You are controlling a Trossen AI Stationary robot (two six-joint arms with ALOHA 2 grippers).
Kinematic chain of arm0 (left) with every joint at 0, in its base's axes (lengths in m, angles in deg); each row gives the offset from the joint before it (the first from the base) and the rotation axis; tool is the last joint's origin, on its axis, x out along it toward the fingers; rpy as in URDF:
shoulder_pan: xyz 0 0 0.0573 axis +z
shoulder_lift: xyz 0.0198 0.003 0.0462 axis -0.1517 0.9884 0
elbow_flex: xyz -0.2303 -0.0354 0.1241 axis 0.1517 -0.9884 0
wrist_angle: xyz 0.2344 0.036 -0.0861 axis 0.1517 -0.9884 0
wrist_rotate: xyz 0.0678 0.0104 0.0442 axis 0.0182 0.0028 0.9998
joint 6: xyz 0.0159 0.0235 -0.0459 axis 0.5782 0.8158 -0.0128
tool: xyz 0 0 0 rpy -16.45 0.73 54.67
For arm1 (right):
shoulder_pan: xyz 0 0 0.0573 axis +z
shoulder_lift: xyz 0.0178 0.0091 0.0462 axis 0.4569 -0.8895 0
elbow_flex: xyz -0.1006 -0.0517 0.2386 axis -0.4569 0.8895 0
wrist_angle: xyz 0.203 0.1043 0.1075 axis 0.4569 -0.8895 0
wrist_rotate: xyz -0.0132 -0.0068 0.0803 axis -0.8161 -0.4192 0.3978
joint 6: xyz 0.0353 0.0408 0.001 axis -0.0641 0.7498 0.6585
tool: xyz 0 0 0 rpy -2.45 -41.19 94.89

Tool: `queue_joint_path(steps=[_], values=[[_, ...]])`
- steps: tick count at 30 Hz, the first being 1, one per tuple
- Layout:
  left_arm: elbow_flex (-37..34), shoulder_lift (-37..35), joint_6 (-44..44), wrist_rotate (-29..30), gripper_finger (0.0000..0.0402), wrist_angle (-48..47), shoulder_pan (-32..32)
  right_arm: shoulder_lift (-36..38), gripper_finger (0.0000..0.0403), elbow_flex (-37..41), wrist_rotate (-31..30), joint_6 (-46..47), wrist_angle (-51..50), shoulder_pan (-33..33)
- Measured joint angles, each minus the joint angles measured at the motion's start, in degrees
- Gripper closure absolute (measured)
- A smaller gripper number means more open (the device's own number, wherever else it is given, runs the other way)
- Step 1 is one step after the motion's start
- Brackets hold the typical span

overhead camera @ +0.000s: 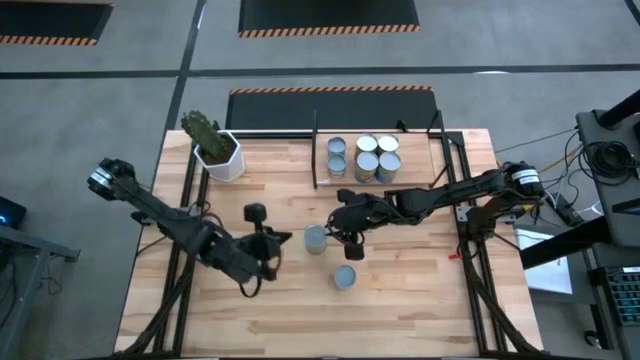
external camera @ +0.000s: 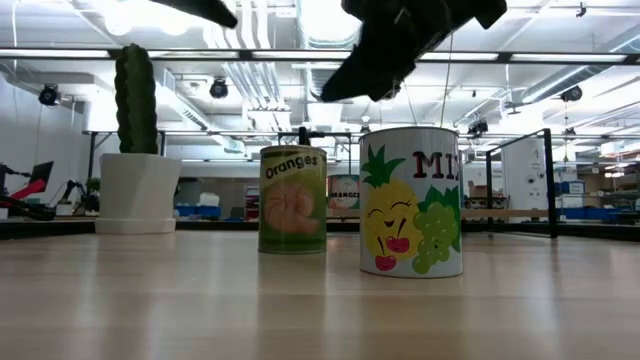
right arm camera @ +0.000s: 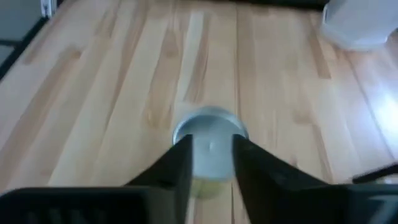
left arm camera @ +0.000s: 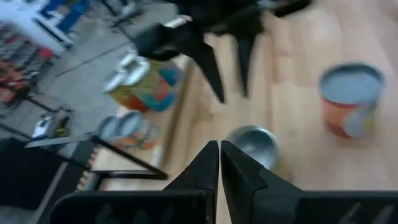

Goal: Pick and place cans onto a shelf
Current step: Put the canned oranges on the shelf

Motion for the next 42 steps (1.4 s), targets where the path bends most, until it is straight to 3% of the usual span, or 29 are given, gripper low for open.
queue_joint_path(steps=[11,15,23,33,42], values=[[-0.27,-5.1,1.06,8.02,0.0401,-0.13,0.05,-0.51,0.0082,-0.03,-4.65,1.85,0.83,0.73],[-0.29,-5.1,1.39,8.02,0.0401,-0.13,0.07,-1.53,0.0033,-0.03,-4.37,1.83,2.32,1.32],[-0.33,-5.11,1.64,7.98,0.0401,-0.13,0.09,-6.23,0.0026,-2.61,-4.5,1.37,3.05,1.21],[-0.38,-4.67,1.64,7.8,0.0402,-0.15,0.11,-13.34,0.0025,-14.54,-4.45,0.37,-13.38,1.21],[-0.42,-4.67,1.62,7.67,0.0402,-0.15,0.11,-16.5,0.0025,-16.62,-4.41,1.0,-16.6,1.21]])
